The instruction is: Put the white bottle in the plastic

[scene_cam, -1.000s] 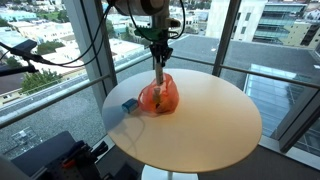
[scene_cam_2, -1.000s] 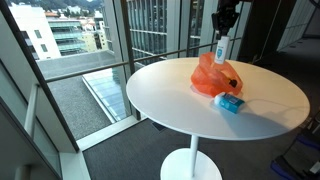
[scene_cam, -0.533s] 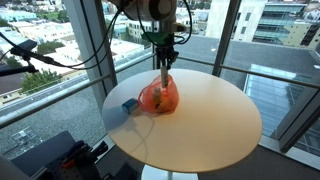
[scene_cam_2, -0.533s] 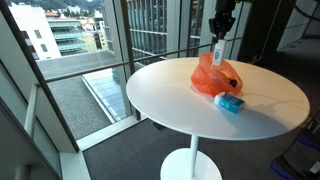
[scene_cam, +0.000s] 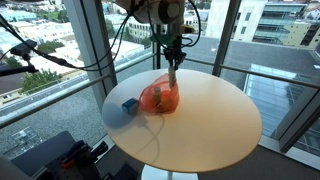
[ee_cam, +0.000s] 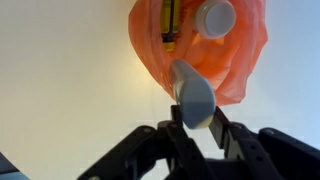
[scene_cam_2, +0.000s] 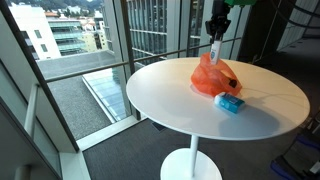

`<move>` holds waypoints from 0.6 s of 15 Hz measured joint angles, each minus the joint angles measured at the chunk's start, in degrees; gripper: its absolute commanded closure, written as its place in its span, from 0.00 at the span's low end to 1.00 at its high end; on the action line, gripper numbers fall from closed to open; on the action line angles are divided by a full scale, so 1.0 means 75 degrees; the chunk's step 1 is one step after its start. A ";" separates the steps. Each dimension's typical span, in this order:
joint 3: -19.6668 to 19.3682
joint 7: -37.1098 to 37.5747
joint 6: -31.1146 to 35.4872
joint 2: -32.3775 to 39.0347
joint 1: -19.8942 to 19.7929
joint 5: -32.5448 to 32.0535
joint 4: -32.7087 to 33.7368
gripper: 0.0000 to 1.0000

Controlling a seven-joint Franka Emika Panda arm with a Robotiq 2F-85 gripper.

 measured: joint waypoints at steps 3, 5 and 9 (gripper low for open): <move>-0.0013 0.0000 -0.0002 0.0189 -0.0059 0.0002 0.0263 0.90; -0.0007 -0.0005 -0.0005 0.0254 -0.0057 0.0040 0.0336 0.90; 0.0087 -0.0014 -0.0015 0.0268 -0.0030 0.0188 0.0340 0.90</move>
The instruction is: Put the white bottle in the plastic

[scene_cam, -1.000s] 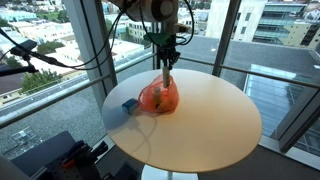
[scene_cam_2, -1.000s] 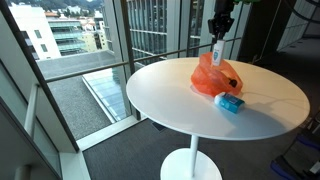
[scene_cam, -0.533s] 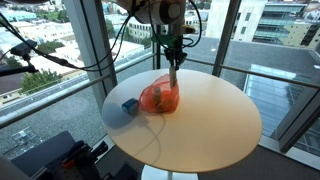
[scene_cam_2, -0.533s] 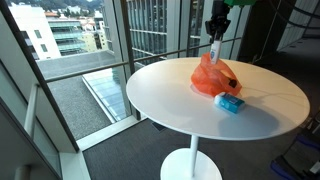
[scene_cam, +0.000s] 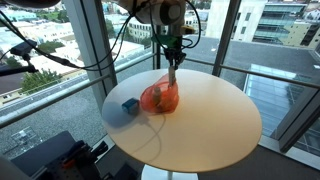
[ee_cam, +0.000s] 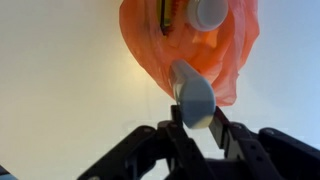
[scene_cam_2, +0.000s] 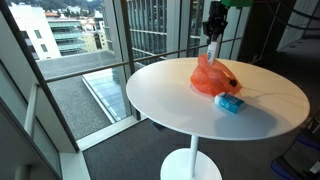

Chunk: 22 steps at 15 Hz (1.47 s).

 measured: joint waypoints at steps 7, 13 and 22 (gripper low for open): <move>0.0180 -0.0007 -0.0075 0.0006 0.0139 0.0135 -0.0018 0.90; 0.0198 -0.0011 -0.0076 0.0046 0.0222 0.0135 -0.0160 0.90; 0.0162 -0.0018 0.0117 0.0080 0.0205 0.0135 -0.0599 0.90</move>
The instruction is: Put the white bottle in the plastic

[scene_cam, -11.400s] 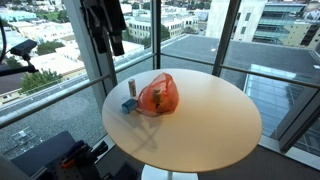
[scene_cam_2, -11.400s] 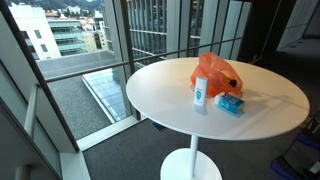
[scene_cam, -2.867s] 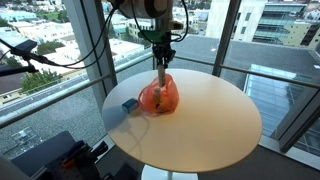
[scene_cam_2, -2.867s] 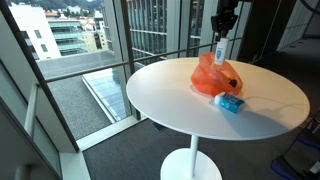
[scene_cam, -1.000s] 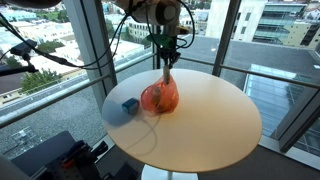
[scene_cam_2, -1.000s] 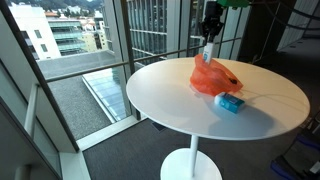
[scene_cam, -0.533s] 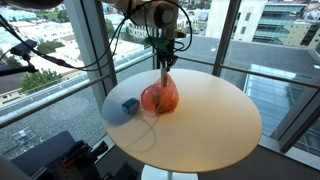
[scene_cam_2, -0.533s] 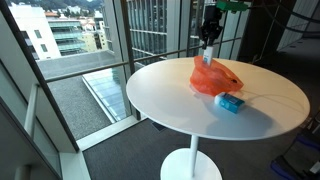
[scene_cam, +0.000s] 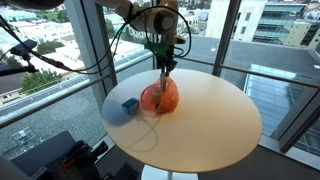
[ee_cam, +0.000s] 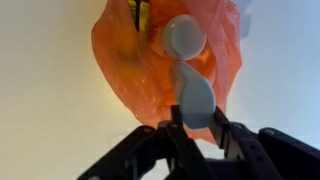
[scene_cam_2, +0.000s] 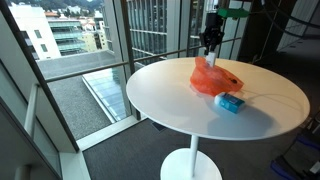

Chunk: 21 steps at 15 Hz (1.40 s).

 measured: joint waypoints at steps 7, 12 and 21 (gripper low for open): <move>-0.0093 -0.0013 0.0432 0.0016 -0.0049 0.0000 -0.0403 0.90; -0.0108 -0.0020 0.0567 0.0028 -0.0068 0.0000 -0.0681 0.90; -0.0109 -0.0044 0.0596 0.0013 -0.0069 0.0000 -0.0822 0.04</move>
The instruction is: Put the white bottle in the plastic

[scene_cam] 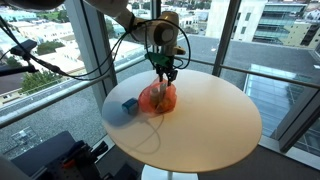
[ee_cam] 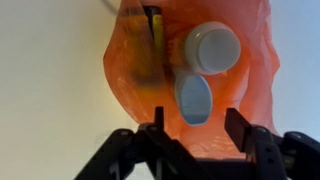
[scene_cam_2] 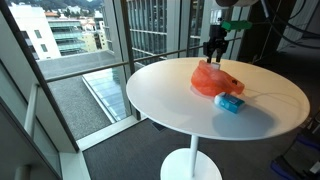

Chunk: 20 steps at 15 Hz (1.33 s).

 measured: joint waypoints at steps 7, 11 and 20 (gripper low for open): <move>0.0033 -0.0550 -0.0724 -0.0553 0.0001 0.0000 0.0000 0.00; 0.0072 -0.1116 -0.1711 -0.1091 0.0005 -0.0004 -0.0031 0.00; 0.0133 -0.1654 -0.2499 -0.2608 0.0071 -0.0293 -0.1086 0.00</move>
